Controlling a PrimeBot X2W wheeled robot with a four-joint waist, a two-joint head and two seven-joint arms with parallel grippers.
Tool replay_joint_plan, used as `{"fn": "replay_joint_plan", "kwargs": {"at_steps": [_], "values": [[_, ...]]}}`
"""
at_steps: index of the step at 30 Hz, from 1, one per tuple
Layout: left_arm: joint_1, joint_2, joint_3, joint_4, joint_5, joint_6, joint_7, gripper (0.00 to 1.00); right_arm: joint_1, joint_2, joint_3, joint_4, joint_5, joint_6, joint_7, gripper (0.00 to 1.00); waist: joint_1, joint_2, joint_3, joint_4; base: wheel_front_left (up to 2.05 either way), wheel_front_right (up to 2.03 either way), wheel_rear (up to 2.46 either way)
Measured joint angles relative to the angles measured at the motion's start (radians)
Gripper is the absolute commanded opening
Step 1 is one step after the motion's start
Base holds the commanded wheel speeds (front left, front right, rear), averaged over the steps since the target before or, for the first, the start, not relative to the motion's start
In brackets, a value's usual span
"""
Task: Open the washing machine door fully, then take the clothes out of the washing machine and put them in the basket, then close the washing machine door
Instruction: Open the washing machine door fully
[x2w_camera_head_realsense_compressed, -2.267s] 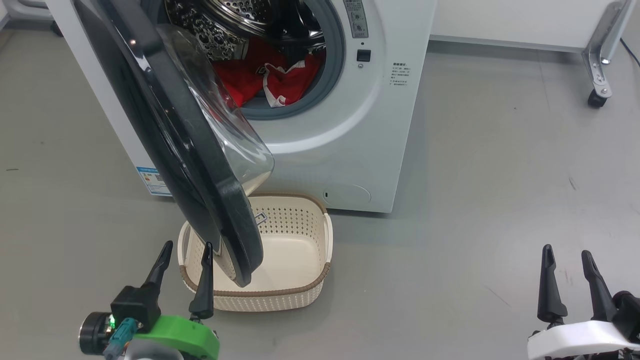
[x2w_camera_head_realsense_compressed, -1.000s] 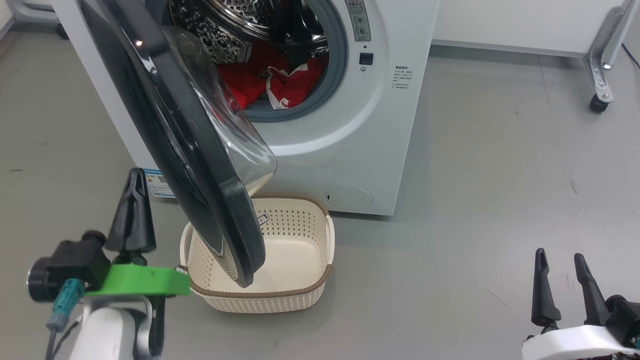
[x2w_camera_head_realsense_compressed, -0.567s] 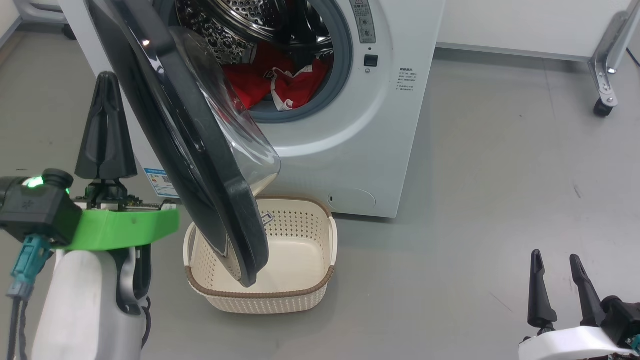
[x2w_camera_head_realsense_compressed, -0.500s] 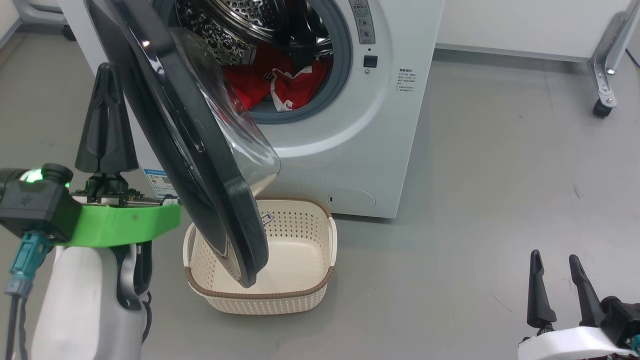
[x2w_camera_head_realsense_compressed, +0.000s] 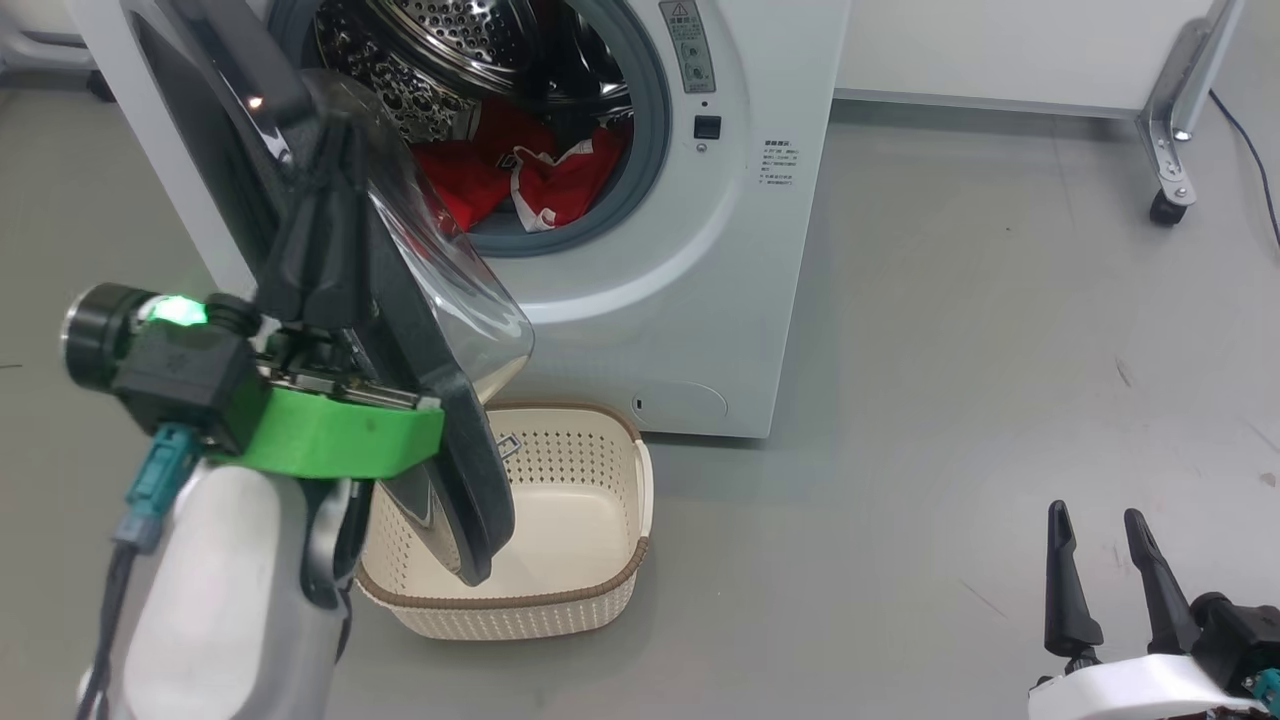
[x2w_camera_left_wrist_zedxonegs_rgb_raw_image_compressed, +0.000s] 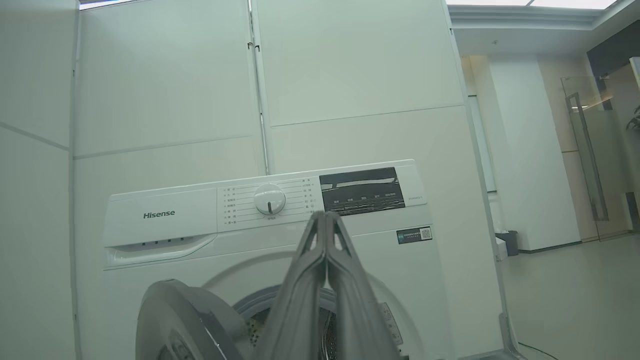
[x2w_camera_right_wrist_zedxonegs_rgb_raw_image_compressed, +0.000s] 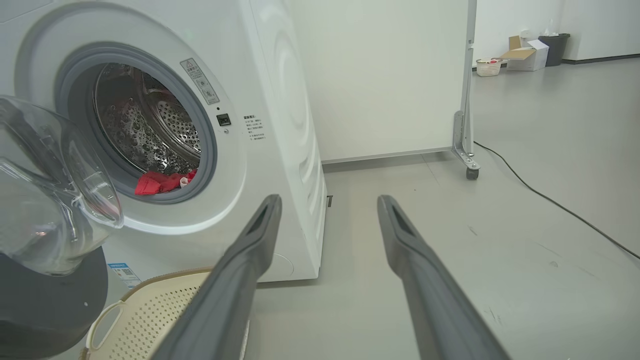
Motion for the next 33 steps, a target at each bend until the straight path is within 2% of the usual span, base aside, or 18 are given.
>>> {"fn": "replay_joint_plan", "kwargs": {"at_steps": [6, 16, 23, 33], "values": [[0.004, -0.002, -0.099, 0.057, 0.0, -0.015, 0.072, 0.0, 0.0, 0.003, -0.016, -0.001, -0.002, 0.005, 0.0, 1.0, 0.0, 0.0, -0.001, -0.011, 0.0, 0.0, 0.0], [0.096, -0.004, -0.192, 0.176, -0.053, -0.021, 0.213, 0.0, 0.0, 0.016, -0.023, 0.0, -0.011, 0.014, 0.0, 1.0, 0.0, 0.0, -0.001, -0.023, 0.0, 0.0, 0.0], [0.129, -0.005, -0.224, 0.223, -0.101, -0.022, 0.266, 0.0, 0.0, 0.024, -0.026, 0.002, -0.016, 0.022, 0.0, 1.0, 0.0, 0.0, 0.002, -0.027, 0.0, 0.0, 0.0], [0.133, -0.006, -0.221, 0.284, -0.134, -0.022, 0.297, 0.0, 0.0, 0.029, -0.024, 0.006, -0.026, 0.032, 0.0, 1.0, 0.0, 0.0, 0.025, -0.039, 0.0, 0.0, 0.0]]}}
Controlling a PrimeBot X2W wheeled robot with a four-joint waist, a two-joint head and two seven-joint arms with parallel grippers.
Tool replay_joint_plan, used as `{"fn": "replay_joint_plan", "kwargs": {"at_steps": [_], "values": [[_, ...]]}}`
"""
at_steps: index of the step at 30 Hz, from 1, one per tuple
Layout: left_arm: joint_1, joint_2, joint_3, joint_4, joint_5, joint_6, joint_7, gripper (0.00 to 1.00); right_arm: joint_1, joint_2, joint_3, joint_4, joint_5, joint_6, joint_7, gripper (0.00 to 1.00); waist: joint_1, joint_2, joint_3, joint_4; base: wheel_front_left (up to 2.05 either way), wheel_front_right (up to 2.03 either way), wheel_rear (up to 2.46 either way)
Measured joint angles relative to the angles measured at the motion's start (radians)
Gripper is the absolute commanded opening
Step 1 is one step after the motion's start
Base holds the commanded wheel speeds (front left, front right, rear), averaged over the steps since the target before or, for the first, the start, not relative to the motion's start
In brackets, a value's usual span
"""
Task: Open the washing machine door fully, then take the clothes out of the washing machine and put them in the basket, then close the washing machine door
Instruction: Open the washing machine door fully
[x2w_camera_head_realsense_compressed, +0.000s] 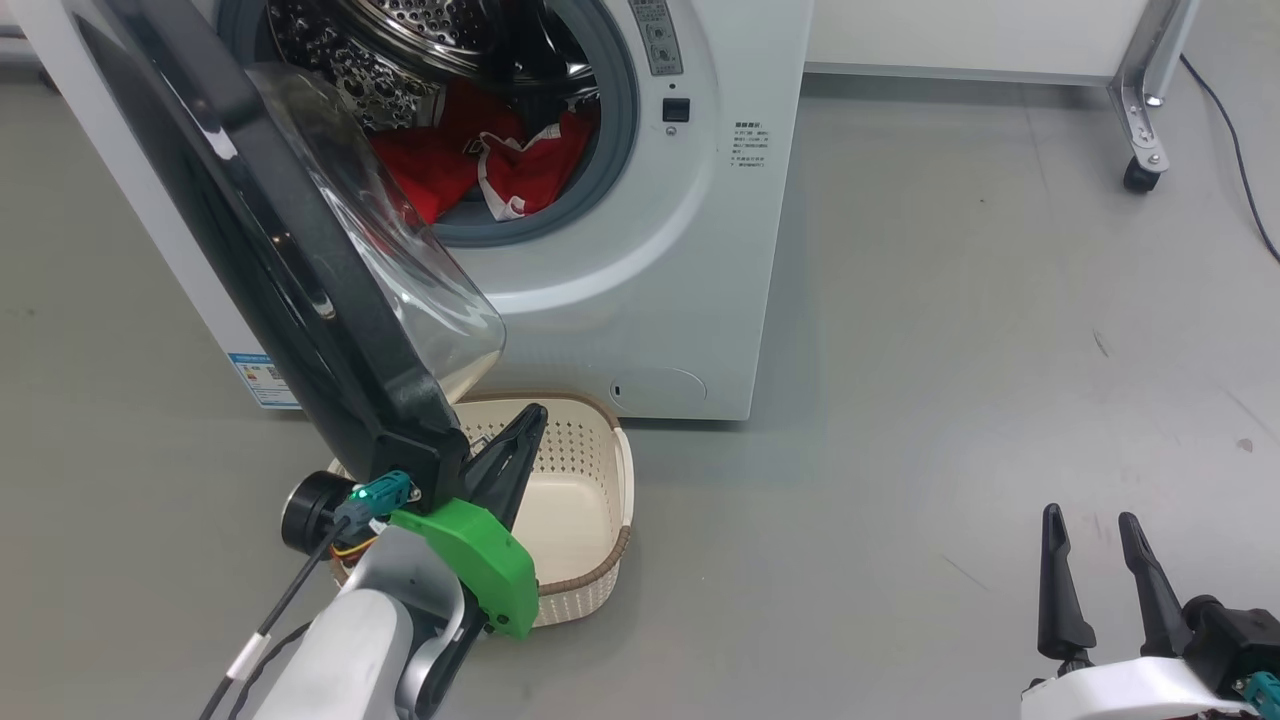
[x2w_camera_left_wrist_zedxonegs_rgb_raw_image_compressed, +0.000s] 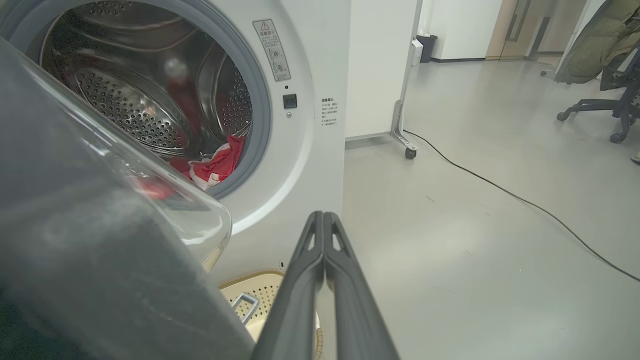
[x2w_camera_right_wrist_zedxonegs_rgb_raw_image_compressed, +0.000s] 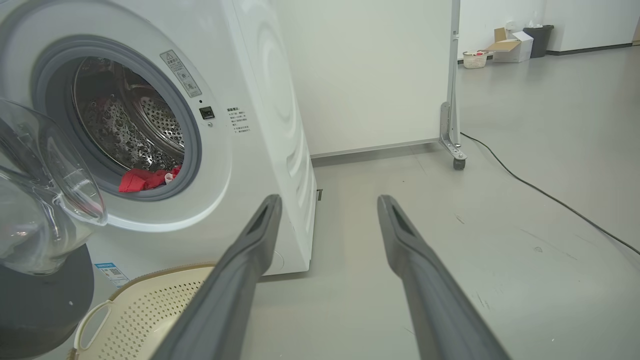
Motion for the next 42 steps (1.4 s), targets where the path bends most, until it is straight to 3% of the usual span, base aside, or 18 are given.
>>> {"fn": "replay_joint_plan", "kwargs": {"at_steps": [19, 42], "values": [[0.002, -0.011, 0.033, 0.094, -0.002, 0.027, -0.015, 0.0, 0.0, 0.012, -0.018, 0.011, -0.012, 0.011, 0.0, 1.0, 0.0, 0.0, 0.009, 0.011, 0.0, 0.0, 0.0], [0.001, -0.019, 0.02, 0.153, -0.019, 0.026, -0.056, 0.0, 0.004, 0.024, -0.03, 0.024, -0.012, 0.026, 0.0, 1.0, 0.0, 0.0, -0.025, 0.151, 0.0, 0.0, 0.0]]}}
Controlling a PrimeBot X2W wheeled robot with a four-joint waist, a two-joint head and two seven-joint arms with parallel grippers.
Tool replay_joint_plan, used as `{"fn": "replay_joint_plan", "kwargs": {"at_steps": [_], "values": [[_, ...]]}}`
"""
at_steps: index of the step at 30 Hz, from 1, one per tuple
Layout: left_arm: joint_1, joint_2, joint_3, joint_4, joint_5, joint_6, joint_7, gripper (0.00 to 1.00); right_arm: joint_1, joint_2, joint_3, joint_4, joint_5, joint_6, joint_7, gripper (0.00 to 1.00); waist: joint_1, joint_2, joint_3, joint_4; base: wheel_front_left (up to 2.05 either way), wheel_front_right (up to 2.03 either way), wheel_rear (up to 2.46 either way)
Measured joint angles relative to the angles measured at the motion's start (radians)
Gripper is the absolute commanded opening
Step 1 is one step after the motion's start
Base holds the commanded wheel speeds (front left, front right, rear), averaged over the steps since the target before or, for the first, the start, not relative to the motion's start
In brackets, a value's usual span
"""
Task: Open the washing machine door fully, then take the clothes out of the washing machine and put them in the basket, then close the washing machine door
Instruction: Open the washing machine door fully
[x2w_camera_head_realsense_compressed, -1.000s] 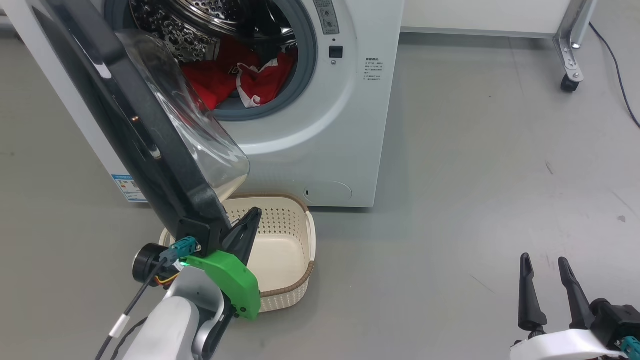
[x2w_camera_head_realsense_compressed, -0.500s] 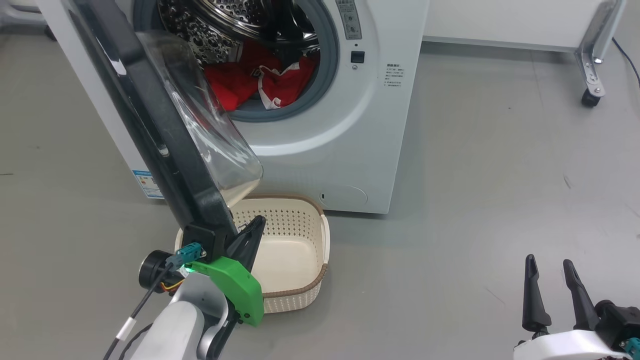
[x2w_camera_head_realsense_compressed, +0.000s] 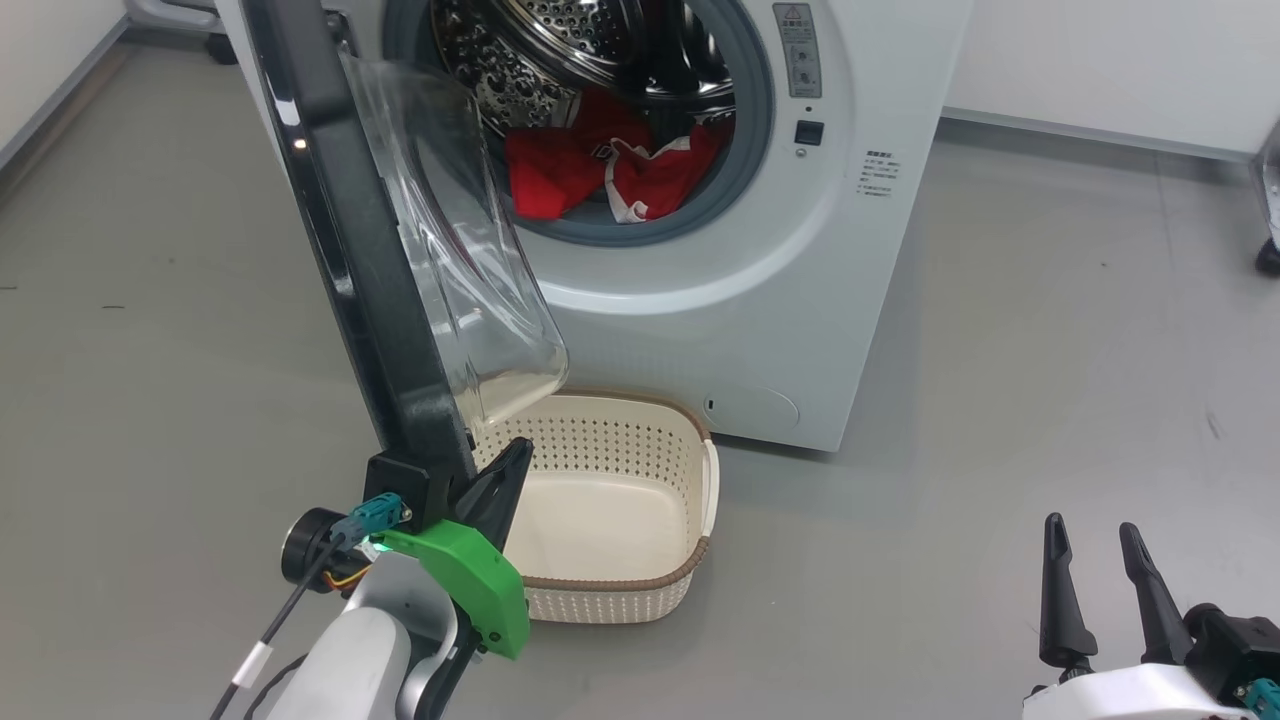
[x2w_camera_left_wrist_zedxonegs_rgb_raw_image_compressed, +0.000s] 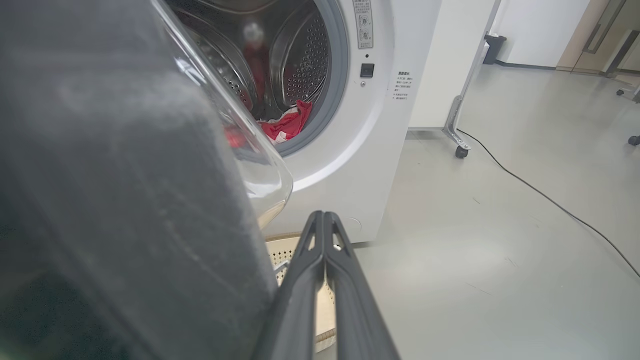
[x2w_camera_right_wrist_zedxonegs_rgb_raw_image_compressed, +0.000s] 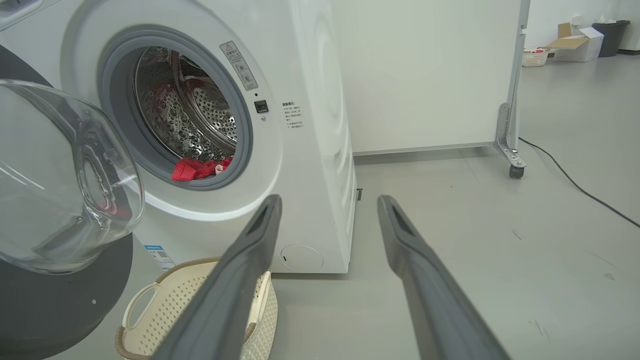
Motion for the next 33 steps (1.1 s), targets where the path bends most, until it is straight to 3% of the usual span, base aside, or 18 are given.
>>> {"fn": "replay_joint_plan", "kwargs": {"at_steps": [21, 33], "values": [[-0.001, 0.005, 0.042, 0.029, -0.028, 0.016, -0.035, 0.0, 0.012, 0.005, 0.01, 0.001, -0.015, 0.011, 0.0, 1.0, 0.0, 0.0, 0.006, 0.181, 0.0, 0.0, 0.0], [-0.002, 0.037, 0.151, 0.026, -0.073, 0.053, -0.071, 0.0, 0.004, -0.005, 0.036, -0.001, -0.043, 0.019, 0.0, 1.0, 0.0, 0.0, 0.07, 0.221, 0.0, 0.0, 0.0]]}}
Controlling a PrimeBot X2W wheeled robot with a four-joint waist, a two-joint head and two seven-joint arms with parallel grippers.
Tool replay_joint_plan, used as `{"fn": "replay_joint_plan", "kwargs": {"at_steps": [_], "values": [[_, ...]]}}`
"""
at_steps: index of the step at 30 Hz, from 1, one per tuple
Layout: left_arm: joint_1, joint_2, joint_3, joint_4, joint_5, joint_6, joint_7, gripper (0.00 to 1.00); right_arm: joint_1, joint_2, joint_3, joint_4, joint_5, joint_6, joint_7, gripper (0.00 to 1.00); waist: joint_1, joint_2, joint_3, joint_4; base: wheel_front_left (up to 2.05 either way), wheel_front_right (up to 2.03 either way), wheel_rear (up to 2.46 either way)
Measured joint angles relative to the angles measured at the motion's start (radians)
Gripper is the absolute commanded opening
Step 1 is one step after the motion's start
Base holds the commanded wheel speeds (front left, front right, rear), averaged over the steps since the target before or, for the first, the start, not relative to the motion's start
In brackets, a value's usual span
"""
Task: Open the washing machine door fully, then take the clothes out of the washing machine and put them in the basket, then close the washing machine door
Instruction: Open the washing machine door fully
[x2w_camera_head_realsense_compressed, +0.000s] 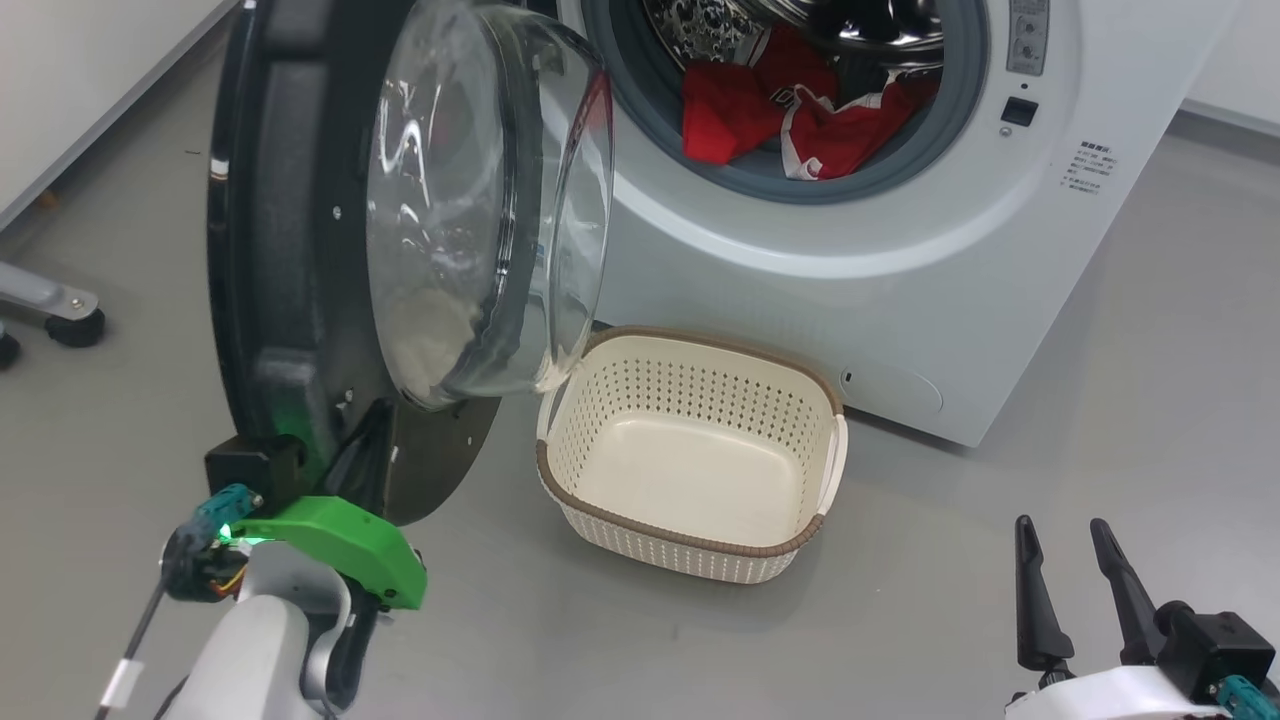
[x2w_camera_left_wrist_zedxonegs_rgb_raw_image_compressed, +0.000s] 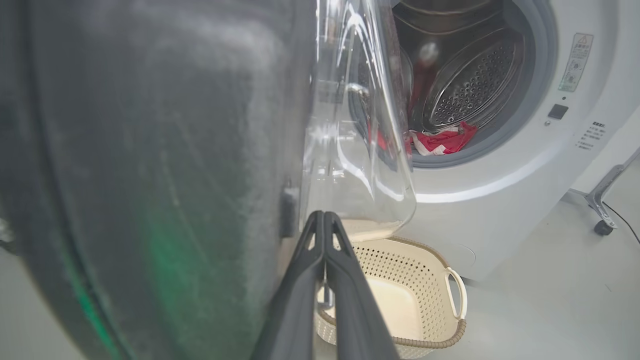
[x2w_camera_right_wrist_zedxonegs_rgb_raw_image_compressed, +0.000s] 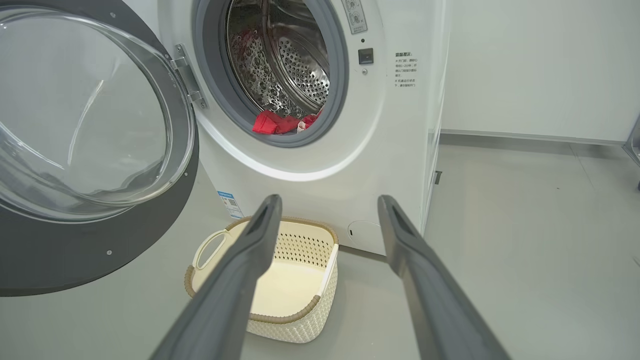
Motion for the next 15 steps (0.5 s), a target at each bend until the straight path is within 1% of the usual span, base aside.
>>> {"fn": "replay_joint_plan", "kwargs": {"at_steps": [9, 15], "values": [[-0.004, 0.042, 0.092, -0.002, -0.043, 0.019, -0.033, 0.0, -0.023, -0.019, 0.004, -0.013, -0.011, 0.001, 0.009, 1.0, 0.0, 0.0, 0.062, 0.001, 0.0, 0.0, 0.0], [-0.029, 0.052, 0.155, -0.002, -0.085, 0.035, -0.052, 0.0, -0.046, -0.027, 0.006, -0.022, -0.019, 0.001, 0.019, 1.0, 0.0, 0.0, 0.107, -0.005, 0.0, 0.0, 0.0]]}}
